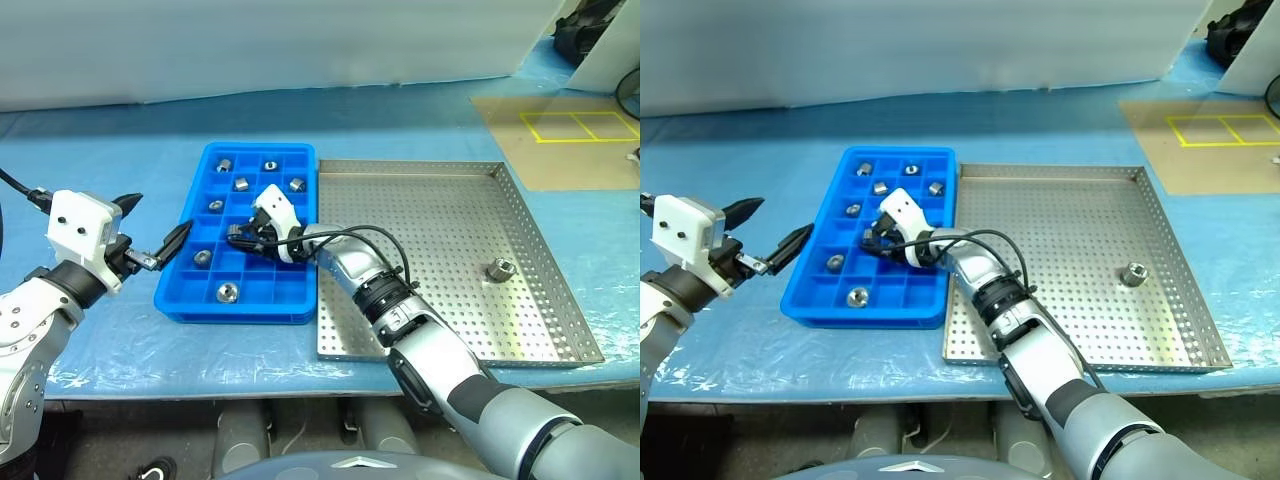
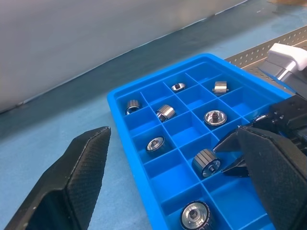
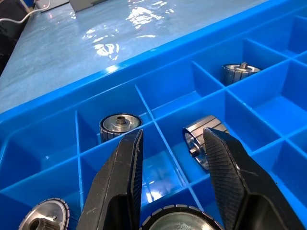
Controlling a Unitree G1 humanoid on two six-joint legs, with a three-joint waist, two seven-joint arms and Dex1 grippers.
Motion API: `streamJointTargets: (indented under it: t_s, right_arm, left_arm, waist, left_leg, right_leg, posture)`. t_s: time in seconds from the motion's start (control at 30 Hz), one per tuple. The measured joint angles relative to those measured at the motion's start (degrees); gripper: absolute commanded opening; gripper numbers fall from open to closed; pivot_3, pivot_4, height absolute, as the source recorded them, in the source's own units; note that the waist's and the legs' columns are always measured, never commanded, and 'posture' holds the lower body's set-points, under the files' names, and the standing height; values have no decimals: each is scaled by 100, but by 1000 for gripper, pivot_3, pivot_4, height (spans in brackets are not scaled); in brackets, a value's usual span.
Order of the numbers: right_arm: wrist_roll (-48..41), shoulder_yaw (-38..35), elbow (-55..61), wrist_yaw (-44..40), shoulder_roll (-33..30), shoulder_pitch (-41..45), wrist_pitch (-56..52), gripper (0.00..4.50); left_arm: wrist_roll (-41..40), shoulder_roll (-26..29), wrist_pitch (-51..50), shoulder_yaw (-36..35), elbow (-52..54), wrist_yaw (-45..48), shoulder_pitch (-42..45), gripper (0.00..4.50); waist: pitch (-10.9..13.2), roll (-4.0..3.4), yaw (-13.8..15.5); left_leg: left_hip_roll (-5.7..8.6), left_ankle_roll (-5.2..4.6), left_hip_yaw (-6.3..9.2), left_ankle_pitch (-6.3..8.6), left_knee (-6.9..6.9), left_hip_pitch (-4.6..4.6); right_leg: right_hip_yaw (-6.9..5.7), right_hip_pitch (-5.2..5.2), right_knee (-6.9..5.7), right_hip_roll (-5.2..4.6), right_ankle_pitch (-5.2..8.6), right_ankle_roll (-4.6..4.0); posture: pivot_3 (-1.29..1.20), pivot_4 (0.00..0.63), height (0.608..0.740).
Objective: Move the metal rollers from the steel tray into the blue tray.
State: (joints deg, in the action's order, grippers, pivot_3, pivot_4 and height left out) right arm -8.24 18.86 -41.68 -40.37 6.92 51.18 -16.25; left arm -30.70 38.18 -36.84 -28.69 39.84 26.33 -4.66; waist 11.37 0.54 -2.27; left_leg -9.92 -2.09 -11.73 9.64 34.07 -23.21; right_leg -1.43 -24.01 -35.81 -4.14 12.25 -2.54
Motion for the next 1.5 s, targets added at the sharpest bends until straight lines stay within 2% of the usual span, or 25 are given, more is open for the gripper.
streamJointTargets:
  t_s: [0.07,0.13,0.27,0.4,0.6,0.8,0.97,1.1,1.33,1.5]
  right_arm:
    - [44,49,3,16,0,-1,48,1566]
    - [73,56,-21,59,0,-1,140,2287]
    - [81,48,-113,-3,0,-3,320,3438]
    - [-63,14,64,-315,-1,-5,-78,3438]
    - [-363,-277,228,-353,-1,-4,-560,3438]
    - [-1379,-1479,294,-18,-2,256,-1879,3438]
    - [-2169,-2415,291,238,65,1002,-2868,3438]
    - [-2667,-2956,259,449,84,1122,-3578,3438]
    - [-2917,-2981,703,335,82,1118,-4124,3438]
    - [-3189,-2623,1637,-207,4,939,-4429,3438]
  left_arm:
    - [0,0,0,0,-2,8,-5,4458]
    - [0,0,0,1,-2,12,-7,4458]
    - [0,-1,2,30,-2,13,-33,4458]
    - [-1,0,5,43,-7,32,-36,4458]
    - [-1,0,15,92,-78,104,-33,4458]
    - [101,143,205,459,-84,518,-427,4458]
    - [117,28,753,530,-74,724,-357,4458]
    - [436,-2,1259,745,-172,782,-199,4458]
    - [874,-126,1922,1209,-486,820,253,4458]
    - [953,-206,2077,1637,-667,938,521,4458]
  waist:
    - [0,0,0]
    - [0,0,0]
    - [0,0,-1]
    - [0,0,-1]
    - [0,0,-2]
    - [2,-1,-7]
    - [2,-2,-11]
    - [2,-2,14]
    - [3,-3,9]
    - [2,-2,10]
  left_leg:
    - [-1,0,0,0,0,1]
    - [-1,0,0,0,0,0]
    - [-1,0,0,0,0,-1]
    - [-1,0,0,0,0,2]
    - [0,0,-1,0,0,-1]
    - [-1,-1,-3,1,-1,-3]
    - [-10,3,-2,-2,-3,4]
    - [-12,6,-3,-3,-4,-1]
    - [-16,35,-5,-21,-11,-1]
    - [-16,45,-6,-27,-15,1]
  right_leg:
    - [0,0,1,0,0,0]
    - [0,0,1,0,0,-1]
    - [0,0,2,0,-1,-1]
    - [0,2,1,0,-1,-1]
    - [0,0,3,0,-1,-2]
    - [0,-2,4,1,-1,-3]
    - [0,-2,1,12,-2,-4]
    - [1,-2,6,16,-2,-4]
    - [2,-9,2,20,-4,-8]
    - [2,-8,4,20,-5,-9]
  posture:
    - [-260,150,740]
    - [-260,150,740]
    - [-264,150,740]
    - [-264,150,740]
    - [-282,150,740]
    - [-300,150,740]
    - [-309,150,740]
    - [-313,150,740]
    - [-318,150,740]
    - [-328,150,740]
